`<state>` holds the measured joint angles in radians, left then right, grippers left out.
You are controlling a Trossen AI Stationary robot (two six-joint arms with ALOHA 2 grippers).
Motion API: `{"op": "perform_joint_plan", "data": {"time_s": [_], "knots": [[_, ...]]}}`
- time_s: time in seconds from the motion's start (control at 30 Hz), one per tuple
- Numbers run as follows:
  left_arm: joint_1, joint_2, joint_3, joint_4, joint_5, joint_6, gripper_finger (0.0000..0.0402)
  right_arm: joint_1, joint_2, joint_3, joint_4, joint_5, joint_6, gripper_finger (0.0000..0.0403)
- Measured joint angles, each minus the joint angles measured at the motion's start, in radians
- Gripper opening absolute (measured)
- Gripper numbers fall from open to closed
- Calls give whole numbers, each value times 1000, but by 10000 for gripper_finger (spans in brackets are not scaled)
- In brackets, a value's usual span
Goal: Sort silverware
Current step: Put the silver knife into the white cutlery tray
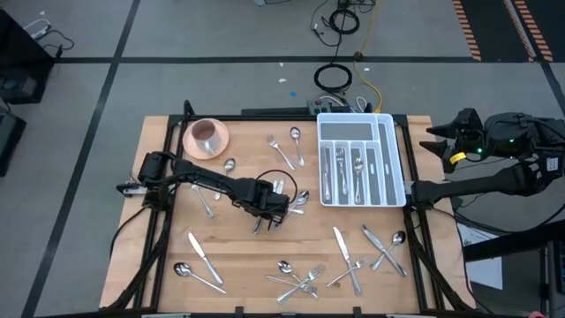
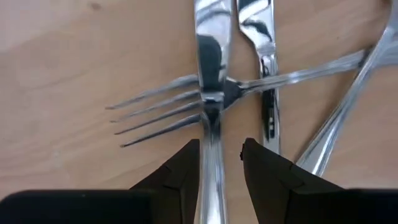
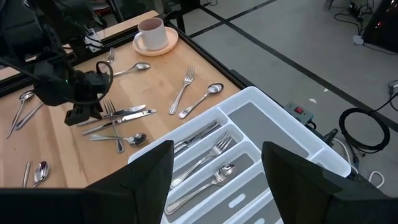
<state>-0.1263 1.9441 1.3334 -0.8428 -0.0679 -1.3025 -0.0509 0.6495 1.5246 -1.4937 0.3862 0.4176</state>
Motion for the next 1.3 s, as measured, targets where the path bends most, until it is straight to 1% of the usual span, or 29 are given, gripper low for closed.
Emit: {"op": "perform_joint_plan", "data": {"time_s": [0.23, 0.4, 0.43, 0.5, 0.57, 0.6, 0.87, 1.0, 1.17, 1.3], "knots": [[-8, 44, 2, 17, 32, -17, 125, 0, 0, 0, 0, 1, -15, 238], [-9, 90, 6, 21, 65, 3, 122, 0, 0, 0, 1, 1, -17, 238], [-5, 98, 7, 23, 84, 14, 114, 0, 0, 0, 1, 1, -19, 238], [1, 117, 7, 25, 127, 30, 85, 0, 0, 0, 1, 1, -19, 238], [-1, 126, 8, 29, 129, 33, 42, 0, 0, 0, 1, 1, -19, 238], [-1, 126, 8, 29, 129, 31, 28, 0, 0, 0, 1, 1, -19, 238], [1, 128, 47, -31, 123, 27, 27, 0, 0, 0, 1, 1, -38, 238], [-2, 132, 105, -73, 118, 26, 27, 0, 0, 0, 1, 1, -42, 238], [-6, 139, 177, -170, 110, 27, 27, 0, 0, 0, 0, 1, -45, 238], [-9, 137, 219, -192, 108, 29, 27, 0, 0, 0, 0, 1, -45, 238]]}}
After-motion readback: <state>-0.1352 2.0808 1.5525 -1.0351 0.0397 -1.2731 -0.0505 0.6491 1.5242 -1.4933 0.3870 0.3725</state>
